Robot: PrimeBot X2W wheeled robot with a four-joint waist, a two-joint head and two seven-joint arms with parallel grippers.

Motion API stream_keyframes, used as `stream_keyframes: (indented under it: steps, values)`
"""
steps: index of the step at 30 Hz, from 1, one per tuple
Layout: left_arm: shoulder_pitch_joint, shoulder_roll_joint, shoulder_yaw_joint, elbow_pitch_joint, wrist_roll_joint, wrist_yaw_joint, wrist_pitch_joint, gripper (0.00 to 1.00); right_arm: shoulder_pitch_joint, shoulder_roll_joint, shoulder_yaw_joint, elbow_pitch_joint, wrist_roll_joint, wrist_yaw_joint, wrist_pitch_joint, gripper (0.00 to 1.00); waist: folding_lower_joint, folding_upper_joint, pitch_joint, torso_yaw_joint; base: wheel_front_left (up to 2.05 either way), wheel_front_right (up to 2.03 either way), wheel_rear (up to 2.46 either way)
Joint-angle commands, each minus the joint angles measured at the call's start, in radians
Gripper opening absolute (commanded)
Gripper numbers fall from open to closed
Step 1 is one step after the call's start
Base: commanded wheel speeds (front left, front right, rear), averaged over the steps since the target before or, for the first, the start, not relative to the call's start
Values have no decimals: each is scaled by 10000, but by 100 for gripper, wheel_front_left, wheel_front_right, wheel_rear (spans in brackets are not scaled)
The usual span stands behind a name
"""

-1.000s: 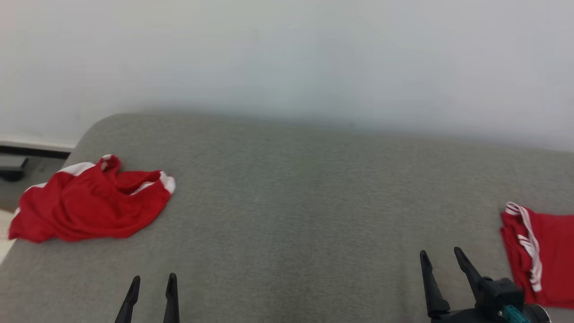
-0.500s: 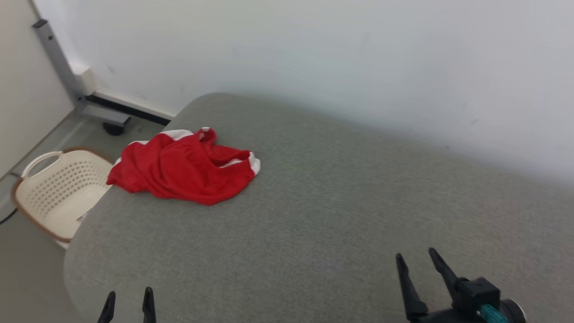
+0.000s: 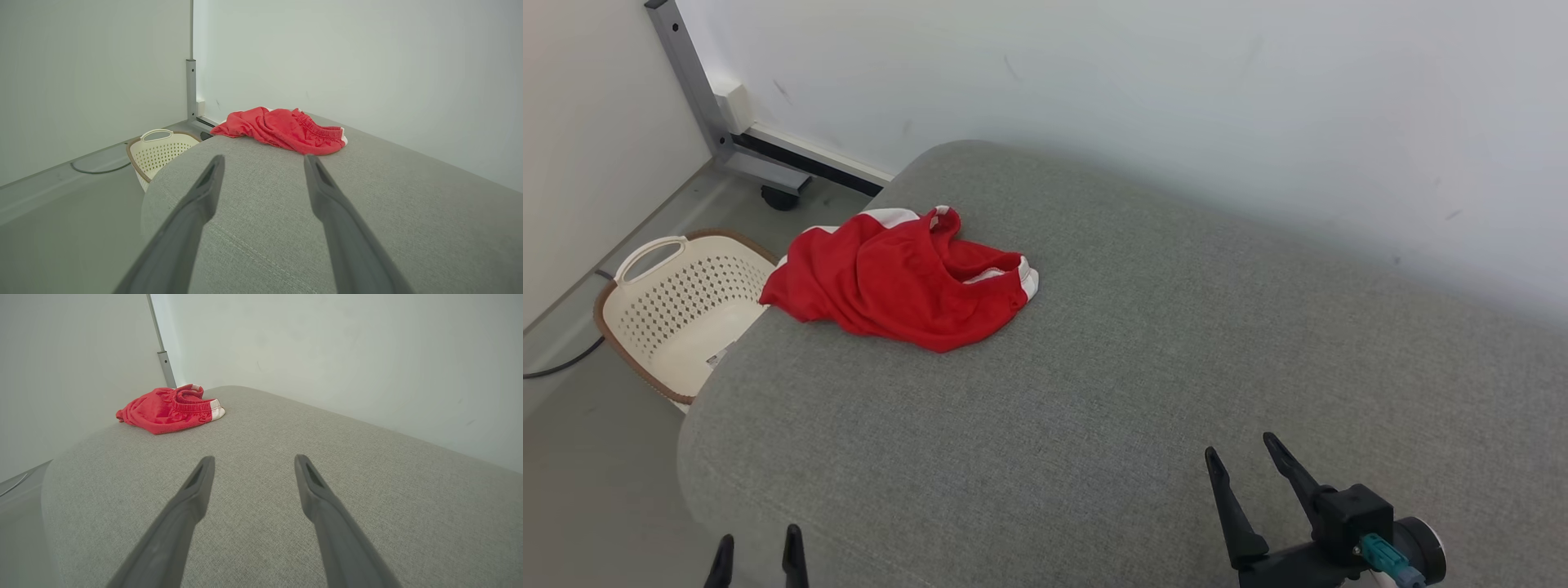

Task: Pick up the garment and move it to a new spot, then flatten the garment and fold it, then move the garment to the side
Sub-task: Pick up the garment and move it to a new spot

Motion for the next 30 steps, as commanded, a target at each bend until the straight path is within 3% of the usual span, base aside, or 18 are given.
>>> stream_keyframes:
  steps: [1, 7, 13, 19, 24, 30]
  values:
    - [-209, -26, -40, 76, -168, -56, -32, 100, 22, -10, 22, 10, 32, -16, 20, 100, -1, -1, -19, -19, 0, 0, 0]
    - [-1569, 238, -487, 1375, -186, -88, 298, 100, 97, -10, -50, -165, -76, -16, 75, 100, -1, -1, 1, -133, 0, 0, 0]
    - [-4135, 485, -978, 3469, -801, -155, 1209, 100, 354, -9, -200, -764, -431, -16, 424, 100, -1, -1, 407, -321, 0, 0, 0]
    - [-6546, 1131, -1264, 6248, -899, -140, 1904, 100, 24, -64, 318, -1718, -888, -16, 1068, 100, -1, -1, 1545, -1727, 0, 0, 0]
    - [-8255, 1662, -1196, 7692, -1286, -145, 2184, 100, -169, -684, 478, -2897, -1019, -16, 1636, 100, -1, -1, 2855, -2839, 0, 0, 0]
    - [-9877, 2031, -980, 8769, -1830, -129, 2789, 100, 294, -1370, -132, -4495, -1122, -16, 2263, 100, -1, -1, 4296, -3397, 0, 0, 0]
